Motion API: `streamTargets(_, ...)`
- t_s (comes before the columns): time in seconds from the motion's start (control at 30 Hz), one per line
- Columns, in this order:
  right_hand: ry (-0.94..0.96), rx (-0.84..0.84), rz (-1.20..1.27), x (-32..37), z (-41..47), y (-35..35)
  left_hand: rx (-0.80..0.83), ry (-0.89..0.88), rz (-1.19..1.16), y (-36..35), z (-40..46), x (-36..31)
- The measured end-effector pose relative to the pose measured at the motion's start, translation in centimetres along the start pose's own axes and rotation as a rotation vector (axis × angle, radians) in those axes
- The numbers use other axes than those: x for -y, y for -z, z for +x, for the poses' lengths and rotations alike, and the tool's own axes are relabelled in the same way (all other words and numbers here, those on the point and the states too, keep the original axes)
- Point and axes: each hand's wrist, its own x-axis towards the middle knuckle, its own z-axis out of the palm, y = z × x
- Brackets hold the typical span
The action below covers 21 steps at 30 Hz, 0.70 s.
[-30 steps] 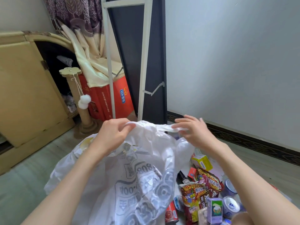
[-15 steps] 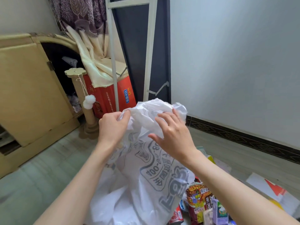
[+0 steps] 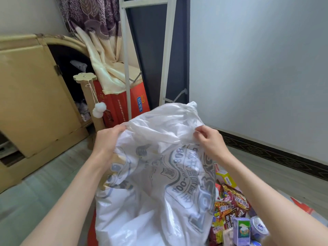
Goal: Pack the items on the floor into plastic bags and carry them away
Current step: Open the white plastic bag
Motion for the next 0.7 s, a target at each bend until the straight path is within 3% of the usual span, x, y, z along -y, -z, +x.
streamTargets(0.1, -0.242, 0.144, 0.501, -0.9, -0.1, 1.9, -0.113, 0.125, -0.073, 1.9, 1.2, 0.9)
streamTargets(0.17, -0.331, 0.167, 0.615, -1.7, 0.0, 2.8, -0.174, 0.165, -0.049, 2.7, 1.8, 1.7)
streamTargets(0.33, -0.234, 0.065, 0.387, -2.5, 0.5, 2.5, -0.248, 0.148, 0.096, 2.9, 3.0, 3.0)
streamTargets(0.53, -0.163, 0.098, 0.2, -3.2, -0.6, 1.5, -0.068, -0.244, 0.656, 2.8, 4.0, 5.3)
streamTargets(0.7, -0.219, 0.152, -0.135, -4.4, -0.5, -1.0, -0.143, -0.506, 0.845, 3.1, 5.7, 4.0)
